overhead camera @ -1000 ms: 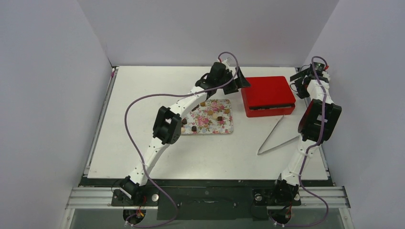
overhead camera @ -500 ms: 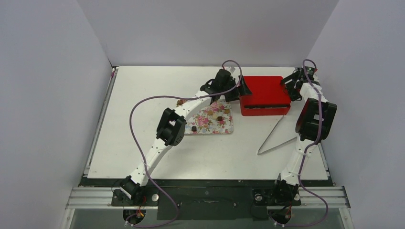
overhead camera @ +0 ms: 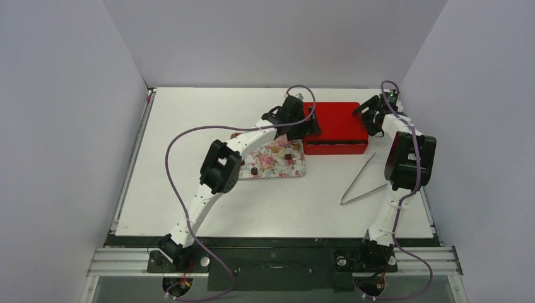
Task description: Pack the chocolate
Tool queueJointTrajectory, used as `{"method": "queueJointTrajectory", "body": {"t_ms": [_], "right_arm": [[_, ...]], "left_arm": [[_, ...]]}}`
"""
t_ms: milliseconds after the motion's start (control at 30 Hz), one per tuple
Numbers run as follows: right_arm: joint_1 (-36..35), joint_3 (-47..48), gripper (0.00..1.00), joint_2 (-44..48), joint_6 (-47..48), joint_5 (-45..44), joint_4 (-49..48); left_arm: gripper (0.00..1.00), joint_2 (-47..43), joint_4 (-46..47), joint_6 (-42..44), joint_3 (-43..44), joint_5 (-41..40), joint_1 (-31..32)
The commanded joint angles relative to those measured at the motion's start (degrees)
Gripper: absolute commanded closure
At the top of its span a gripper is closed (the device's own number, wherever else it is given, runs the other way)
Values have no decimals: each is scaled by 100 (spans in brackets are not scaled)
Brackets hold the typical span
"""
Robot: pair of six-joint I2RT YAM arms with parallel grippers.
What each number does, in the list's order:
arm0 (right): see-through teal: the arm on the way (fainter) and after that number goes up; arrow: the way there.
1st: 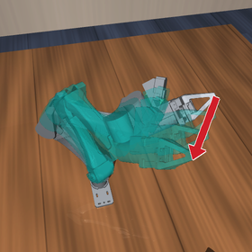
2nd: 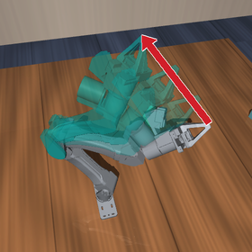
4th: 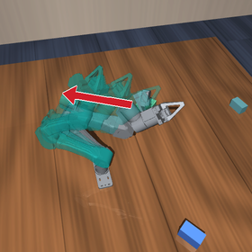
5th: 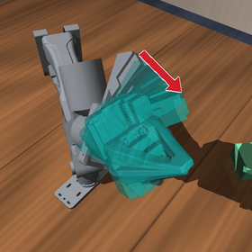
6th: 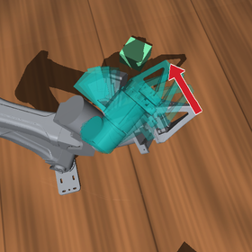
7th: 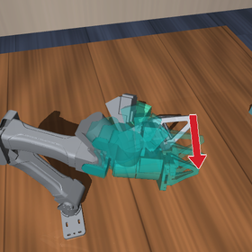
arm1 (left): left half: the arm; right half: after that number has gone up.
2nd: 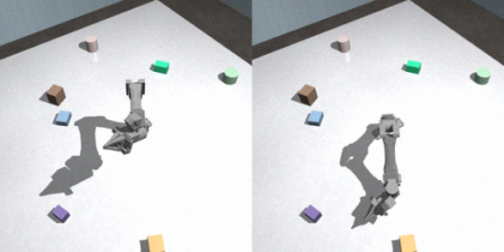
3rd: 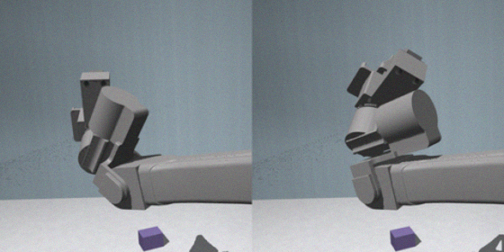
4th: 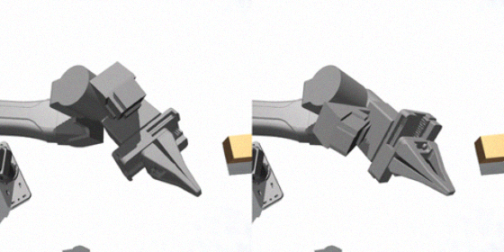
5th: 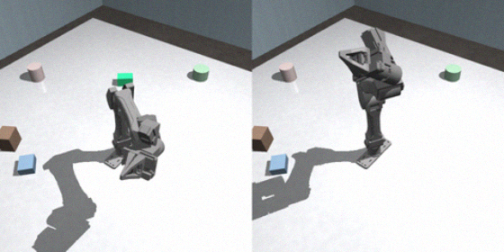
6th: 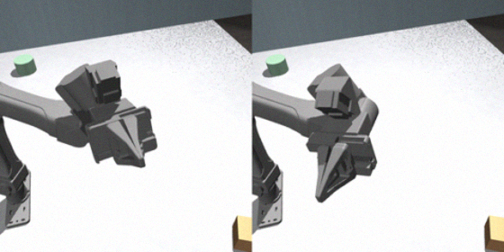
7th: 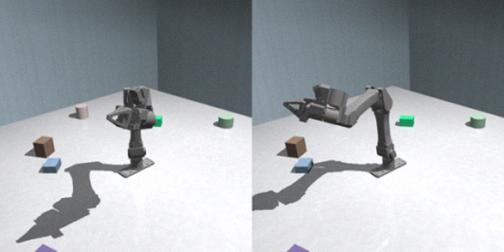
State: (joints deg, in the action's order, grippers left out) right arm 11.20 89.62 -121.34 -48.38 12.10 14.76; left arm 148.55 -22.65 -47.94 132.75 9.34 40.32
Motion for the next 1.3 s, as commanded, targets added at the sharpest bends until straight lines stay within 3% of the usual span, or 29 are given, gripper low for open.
{"method": "queueJointTrajectory", "body": {"t_ms": [0,500,767,1000,1267], "right_arm": [[-310,-570,27,502,-47,246,48],[-1010,-2173,28,1573,-465,216,-425],[-2028,-3538,28,2765,-1259,-599,-771],[-2309,-4496,28,3786,-1392,-996,-662],[-2219,-3963,25,4453,-482,-1608,470]], "left_arm": [[14,-623,-644,365,-485,-515,6],[19,-1593,-1347,1002,-1753,-1023,-103],[21,-2424,-1329,1263,-2755,-1101,-139],[24,-3059,-1375,1440,-3192,-1182,-113],[16,-3530,-1495,1797,-2794,-1391,-111]]}}
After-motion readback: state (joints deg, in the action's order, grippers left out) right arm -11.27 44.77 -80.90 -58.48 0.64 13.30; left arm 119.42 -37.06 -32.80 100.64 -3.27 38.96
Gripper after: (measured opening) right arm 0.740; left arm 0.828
